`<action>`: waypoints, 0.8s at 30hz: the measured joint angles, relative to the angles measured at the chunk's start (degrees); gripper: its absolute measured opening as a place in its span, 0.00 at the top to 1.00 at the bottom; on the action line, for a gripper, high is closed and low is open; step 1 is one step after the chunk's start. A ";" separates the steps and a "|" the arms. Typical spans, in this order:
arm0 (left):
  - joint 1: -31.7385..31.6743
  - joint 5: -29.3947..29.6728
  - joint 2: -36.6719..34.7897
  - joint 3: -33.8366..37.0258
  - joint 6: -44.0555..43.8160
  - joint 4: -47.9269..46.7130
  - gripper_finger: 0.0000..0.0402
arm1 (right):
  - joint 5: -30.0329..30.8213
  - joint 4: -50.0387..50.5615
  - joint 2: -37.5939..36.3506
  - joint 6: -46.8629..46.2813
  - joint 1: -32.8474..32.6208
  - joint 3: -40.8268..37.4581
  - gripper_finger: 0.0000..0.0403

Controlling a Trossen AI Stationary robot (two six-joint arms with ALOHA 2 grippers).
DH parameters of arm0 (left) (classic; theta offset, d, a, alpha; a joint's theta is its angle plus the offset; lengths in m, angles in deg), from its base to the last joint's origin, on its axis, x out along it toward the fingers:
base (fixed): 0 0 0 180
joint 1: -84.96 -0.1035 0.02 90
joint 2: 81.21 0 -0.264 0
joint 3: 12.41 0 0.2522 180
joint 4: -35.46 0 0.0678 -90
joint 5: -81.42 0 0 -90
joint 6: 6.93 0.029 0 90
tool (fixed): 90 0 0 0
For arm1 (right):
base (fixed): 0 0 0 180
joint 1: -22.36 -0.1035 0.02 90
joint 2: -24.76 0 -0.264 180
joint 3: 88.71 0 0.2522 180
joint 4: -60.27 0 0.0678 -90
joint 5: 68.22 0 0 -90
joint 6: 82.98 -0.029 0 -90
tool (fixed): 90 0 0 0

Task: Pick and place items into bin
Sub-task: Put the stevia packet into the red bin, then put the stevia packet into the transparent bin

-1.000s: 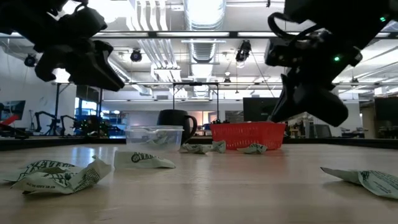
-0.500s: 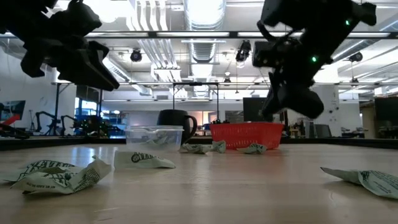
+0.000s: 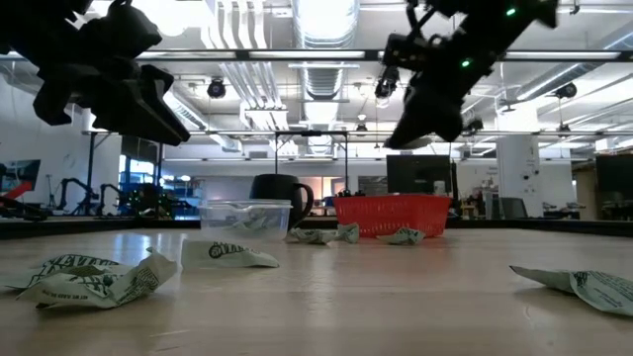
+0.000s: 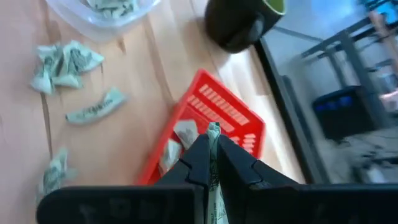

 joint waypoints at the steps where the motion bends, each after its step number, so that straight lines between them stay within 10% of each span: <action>1: 0.02 0.00 0.00 0.00 0.55 0.02 0.75 | -1.96 -1.43 0.21 1.14 1.45 -0.02 0.97; 11: 0.00 0.00 0.01 0.08 0.78 0.00 0.75 | -11.44 -2.82 1.96 -3.16 10.90 -0.15 0.95; 20: 0.00 -0.25 0.01 0.07 0.54 0.63 0.75 | -12.03 -2.78 1.96 -3.65 11.05 -0.19 0.71; 24: 0.03 -9.50 0.71 0.13 0.62 4.20 0.75 | -12.12 -2.78 1.67 -1.20 10.67 -0.19 0.63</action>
